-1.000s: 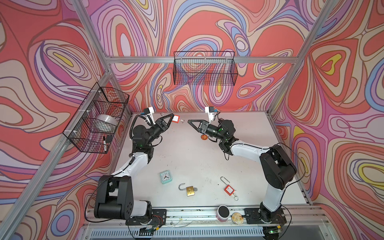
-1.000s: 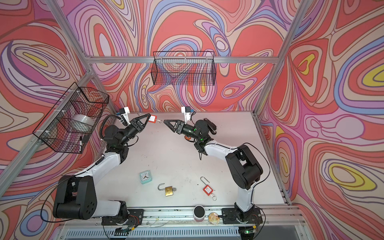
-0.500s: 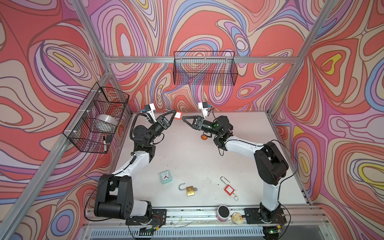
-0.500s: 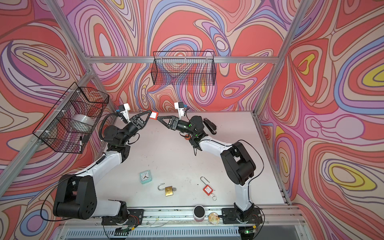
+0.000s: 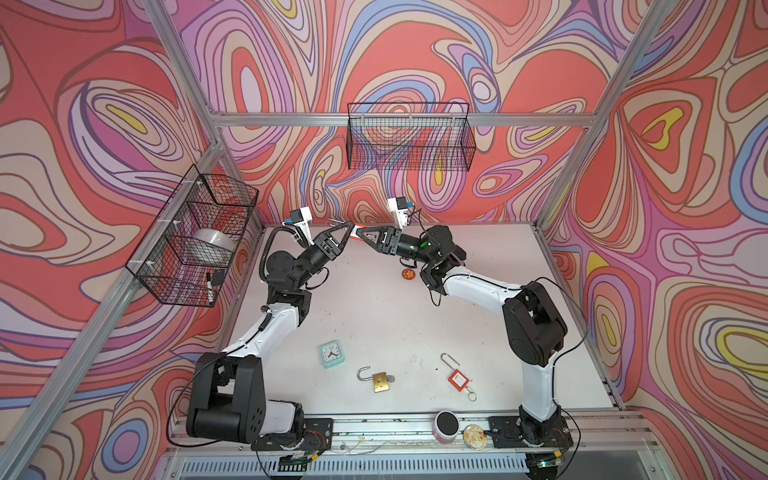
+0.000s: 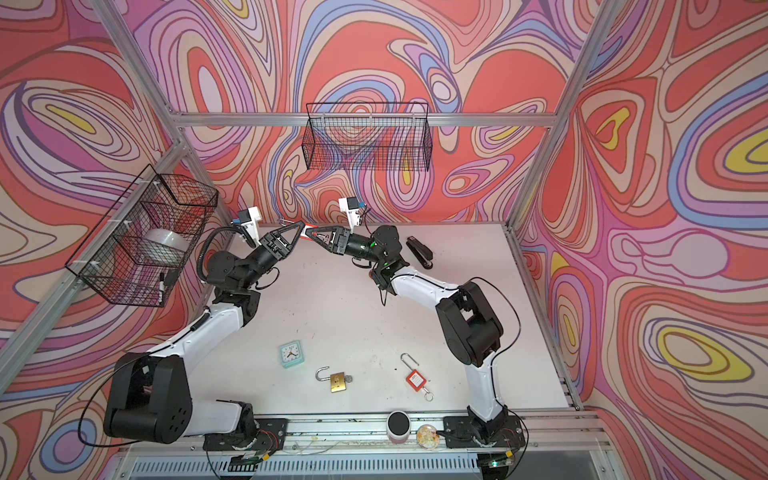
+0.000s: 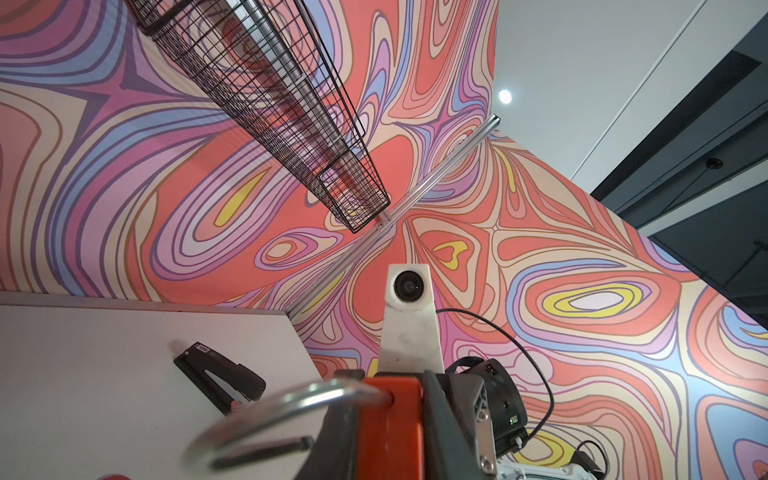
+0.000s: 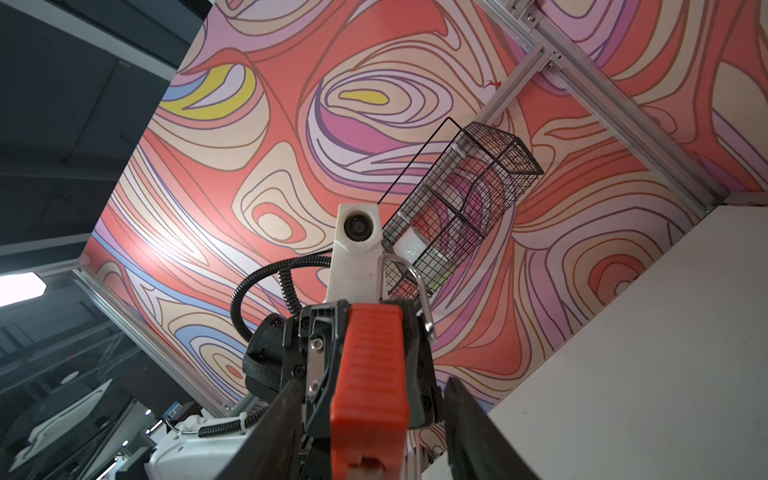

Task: Lock with the key

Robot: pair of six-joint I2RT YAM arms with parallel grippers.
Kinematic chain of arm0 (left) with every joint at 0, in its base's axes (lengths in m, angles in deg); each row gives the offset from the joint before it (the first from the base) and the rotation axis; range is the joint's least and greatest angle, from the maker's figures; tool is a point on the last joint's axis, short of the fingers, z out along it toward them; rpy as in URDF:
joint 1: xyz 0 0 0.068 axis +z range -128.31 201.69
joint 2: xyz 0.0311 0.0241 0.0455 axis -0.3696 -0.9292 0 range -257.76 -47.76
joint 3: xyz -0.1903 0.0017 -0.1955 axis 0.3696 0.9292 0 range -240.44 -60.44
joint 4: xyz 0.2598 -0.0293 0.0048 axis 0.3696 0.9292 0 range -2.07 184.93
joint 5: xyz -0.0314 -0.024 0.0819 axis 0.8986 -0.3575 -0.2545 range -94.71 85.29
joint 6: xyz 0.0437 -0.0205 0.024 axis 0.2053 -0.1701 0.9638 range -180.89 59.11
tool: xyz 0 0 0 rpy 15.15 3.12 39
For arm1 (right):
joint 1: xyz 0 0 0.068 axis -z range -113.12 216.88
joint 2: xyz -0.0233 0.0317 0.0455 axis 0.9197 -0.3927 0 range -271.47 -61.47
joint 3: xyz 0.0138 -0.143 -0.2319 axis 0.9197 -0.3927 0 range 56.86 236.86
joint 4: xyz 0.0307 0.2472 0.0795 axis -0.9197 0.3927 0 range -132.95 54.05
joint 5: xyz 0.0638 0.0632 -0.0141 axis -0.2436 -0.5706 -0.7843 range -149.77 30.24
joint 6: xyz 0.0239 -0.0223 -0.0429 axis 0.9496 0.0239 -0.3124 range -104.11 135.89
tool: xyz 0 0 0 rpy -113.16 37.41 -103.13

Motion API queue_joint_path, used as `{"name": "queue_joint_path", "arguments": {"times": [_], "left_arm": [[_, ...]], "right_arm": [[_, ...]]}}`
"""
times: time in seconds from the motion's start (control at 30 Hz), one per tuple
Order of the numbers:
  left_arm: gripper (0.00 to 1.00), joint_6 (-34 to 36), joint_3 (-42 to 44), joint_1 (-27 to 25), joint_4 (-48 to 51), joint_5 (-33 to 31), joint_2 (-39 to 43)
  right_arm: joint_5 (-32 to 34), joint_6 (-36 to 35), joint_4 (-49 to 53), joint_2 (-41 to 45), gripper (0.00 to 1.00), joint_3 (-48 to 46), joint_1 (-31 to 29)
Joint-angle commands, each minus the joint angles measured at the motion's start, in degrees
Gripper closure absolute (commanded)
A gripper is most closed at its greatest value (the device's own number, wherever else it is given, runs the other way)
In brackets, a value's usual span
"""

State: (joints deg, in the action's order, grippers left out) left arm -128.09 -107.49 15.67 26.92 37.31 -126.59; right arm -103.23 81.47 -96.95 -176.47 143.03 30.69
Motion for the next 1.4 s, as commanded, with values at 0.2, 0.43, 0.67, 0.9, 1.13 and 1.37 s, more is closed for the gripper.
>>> {"name": "queue_joint_path", "arguments": {"times": [0.2, 0.43, 0.67, 0.9, 1.13, 1.37], "left_arm": [[1.00, 1.8, 0.7, -0.3, -1.3, 0.7, 2.4], [0.46, 8.8, 1.2, -0.3, 5.3, 0.5, 4.8], [0.28, 12.8, 2.7, -0.2, 9.4, 0.3, 7.8], [0.26, 18.2, 3.3, 0.1, 17.0, 1.7, 11.3], [0.27, 15.5, 2.0, 5.1, 17.7, 7.8, 12.1], [0.30, 4.9, -0.2, 9.0, 3.9, 14.8, 7.2]], "right_arm": [[-1.0, -0.6, 1.7, -0.7, 0.76, 1.0, -0.4], [0.0, -0.9, 1.2, -0.1, 0.97, 0.2, -0.4], [0.3, -2.0, 1.2, 1.4, 1.00, -0.6, 0.2], [-0.1, -2.8, 1.1, 3.6, 1.00, -2.4, 2.3], [-1.6, -7.9, 4.9, 7.4, 1.00, -4.9, 3.4], [-4.2, -15.9, 14.1, 11.9, 1.00, -5.8, 3.5]]}}
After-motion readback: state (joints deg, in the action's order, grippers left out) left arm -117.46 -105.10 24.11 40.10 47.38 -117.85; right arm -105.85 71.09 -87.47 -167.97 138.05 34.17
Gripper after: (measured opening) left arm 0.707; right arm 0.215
